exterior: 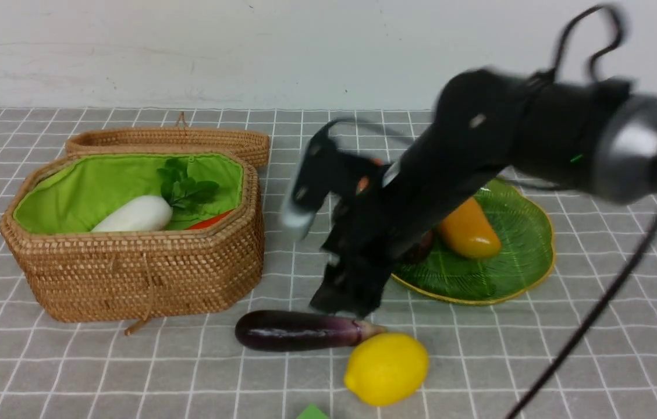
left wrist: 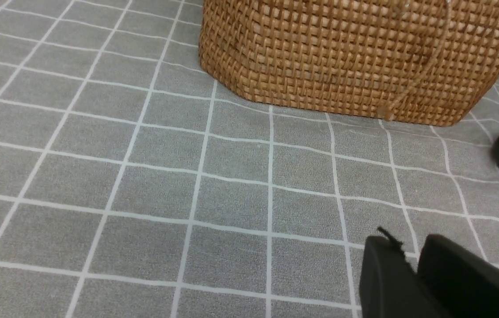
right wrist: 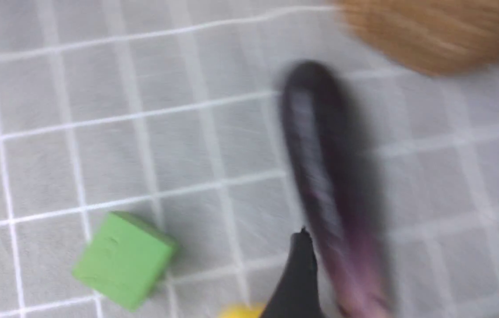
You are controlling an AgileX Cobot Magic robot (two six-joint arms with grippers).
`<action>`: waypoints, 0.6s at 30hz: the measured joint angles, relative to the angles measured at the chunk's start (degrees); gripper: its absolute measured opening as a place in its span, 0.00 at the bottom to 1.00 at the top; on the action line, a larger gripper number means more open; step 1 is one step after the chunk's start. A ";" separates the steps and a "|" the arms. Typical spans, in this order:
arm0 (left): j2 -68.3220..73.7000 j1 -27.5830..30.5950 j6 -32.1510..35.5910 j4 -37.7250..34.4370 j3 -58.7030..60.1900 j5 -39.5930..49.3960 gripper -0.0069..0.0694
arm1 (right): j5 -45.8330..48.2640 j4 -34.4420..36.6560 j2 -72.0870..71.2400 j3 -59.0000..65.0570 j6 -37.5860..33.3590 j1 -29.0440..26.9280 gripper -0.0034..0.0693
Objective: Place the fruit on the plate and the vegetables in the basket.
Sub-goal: Grab an eggplant with your right arm and place it in the basket on the left.
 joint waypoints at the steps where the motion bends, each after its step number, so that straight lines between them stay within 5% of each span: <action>1: 0.00 0.00 0.00 0.00 0.00 0.00 0.24 | -0.92 0.00 1.53 0.00 -0.26 0.60 0.83; 8: 0.00 0.00 0.00 0.00 0.00 0.00 0.24 | -6.42 0.32 9.96 0.00 -0.88 1.00 0.81; 13: 0.00 0.00 0.00 0.00 0.00 0.00 0.25 | -4.39 1.61 11.06 -0.79 -1.01 1.00 0.50; 18: 0.00 0.00 0.00 0.00 0.00 0.00 0.25 | 0.28 4.01 9.00 -6.08 -0.39 1.00 0.52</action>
